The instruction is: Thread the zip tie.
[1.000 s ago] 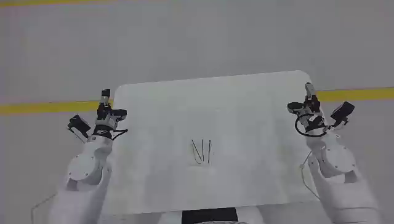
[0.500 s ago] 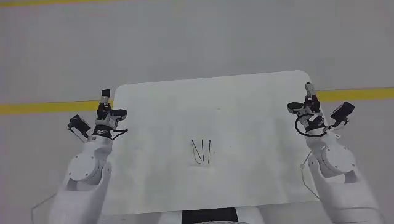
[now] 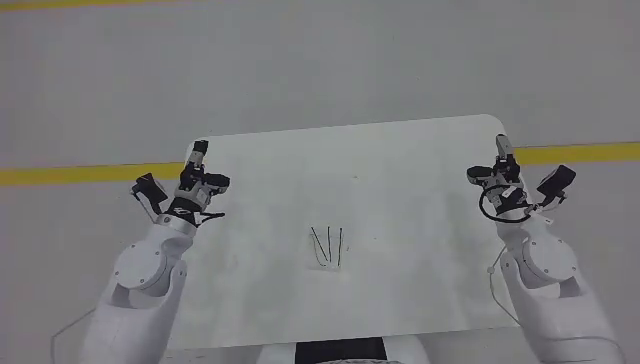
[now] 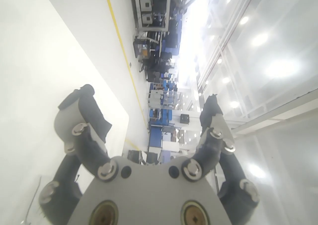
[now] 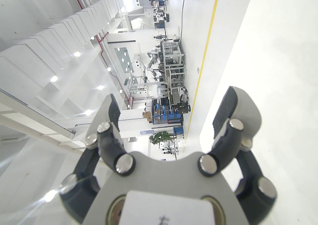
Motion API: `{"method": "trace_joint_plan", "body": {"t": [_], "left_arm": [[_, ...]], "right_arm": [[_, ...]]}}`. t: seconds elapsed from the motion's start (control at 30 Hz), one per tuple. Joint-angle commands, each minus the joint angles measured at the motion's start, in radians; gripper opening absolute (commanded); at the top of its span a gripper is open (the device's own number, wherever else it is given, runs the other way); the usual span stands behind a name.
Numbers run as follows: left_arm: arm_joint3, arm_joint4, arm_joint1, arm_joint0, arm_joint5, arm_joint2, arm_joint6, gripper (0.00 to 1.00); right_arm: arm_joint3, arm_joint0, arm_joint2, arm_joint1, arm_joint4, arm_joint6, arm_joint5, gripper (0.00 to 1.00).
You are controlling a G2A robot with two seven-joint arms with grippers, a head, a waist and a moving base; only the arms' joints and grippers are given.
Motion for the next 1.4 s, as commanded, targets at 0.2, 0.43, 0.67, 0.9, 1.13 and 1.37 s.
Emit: {"method": "trace_joint_plan", "body": {"t": [0.2,0.43,0.67,0.9,1.13,1.37], "left_arm": [[-0.023,-0.013,0.002,0.004,0.034,0.008,-0.058,1.00],[-0.038,0.000,0.003,0.001,0.038,0.025,-0.097,1.00],[-0.026,0.055,0.020,-0.077,0.217,0.069,-0.325,1.00],[0.031,0.152,0.038,-0.119,0.235,0.128,-0.482,1.00],[0.031,0.152,0.038,-0.119,0.235,0.128,-0.482,1.00],[0.004,0.237,0.049,-0.160,0.235,0.172,-0.578,1.00]], "right_arm": [[0.000,0.000,0.000,0.000,0.000,0.000,0.000,1.00],[0.000,0.000,0.000,0.000,0.000,0.000,0.000,1.00],[0.000,0.000,0.000,0.000,0.000,0.000,0.000,1.00],[0.000,0.000,0.000,0.000,0.000,0.000,0.000,1.00],[0.000,0.000,0.000,0.000,0.000,0.000,0.000,1.00],[0.000,0.000,0.000,0.000,0.000,0.000,0.000,1.00]]}}
